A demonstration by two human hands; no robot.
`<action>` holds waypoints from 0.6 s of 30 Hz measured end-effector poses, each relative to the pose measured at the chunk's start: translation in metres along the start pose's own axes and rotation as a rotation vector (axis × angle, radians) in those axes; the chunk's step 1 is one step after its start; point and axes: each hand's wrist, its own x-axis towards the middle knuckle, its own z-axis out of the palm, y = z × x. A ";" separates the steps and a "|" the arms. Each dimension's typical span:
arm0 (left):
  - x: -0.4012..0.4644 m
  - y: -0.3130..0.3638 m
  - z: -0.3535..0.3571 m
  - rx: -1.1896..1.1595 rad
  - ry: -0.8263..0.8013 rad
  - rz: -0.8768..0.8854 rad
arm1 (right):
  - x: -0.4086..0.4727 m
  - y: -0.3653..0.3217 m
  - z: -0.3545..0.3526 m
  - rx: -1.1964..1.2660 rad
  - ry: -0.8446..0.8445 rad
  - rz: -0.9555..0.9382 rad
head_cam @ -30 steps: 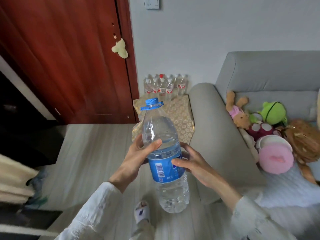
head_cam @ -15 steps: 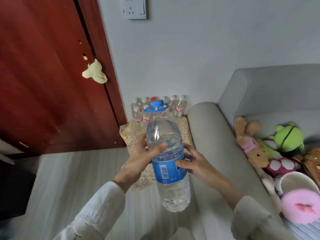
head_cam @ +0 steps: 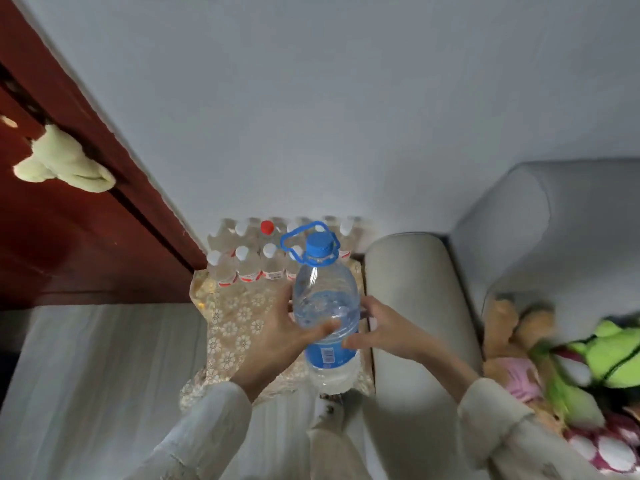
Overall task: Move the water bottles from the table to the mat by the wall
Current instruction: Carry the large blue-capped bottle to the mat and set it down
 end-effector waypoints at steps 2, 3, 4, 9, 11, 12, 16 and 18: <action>0.033 -0.010 0.015 0.023 0.018 -0.005 | 0.026 0.012 -0.022 -0.022 0.013 0.008; 0.049 -0.015 0.022 0.049 0.030 -0.010 | 0.039 0.020 -0.030 -0.020 0.026 0.009; 0.064 -0.021 0.027 0.079 0.035 -0.011 | 0.051 0.029 -0.037 -0.011 0.044 0.010; 0.130 -0.062 0.040 0.262 -0.032 0.001 | 0.107 0.074 -0.055 0.046 0.105 0.032; 0.151 -0.081 0.040 0.305 -0.039 -0.004 | 0.131 0.092 -0.059 0.051 0.106 0.042; 0.160 -0.089 0.040 0.314 -0.039 -0.010 | 0.142 0.101 -0.061 0.051 0.112 0.042; 0.187 -0.113 0.043 0.286 -0.032 -0.039 | 0.177 0.129 -0.062 0.085 0.142 0.072; 0.195 -0.119 0.045 0.273 -0.026 -0.034 | 0.187 0.138 -0.063 0.102 0.160 0.083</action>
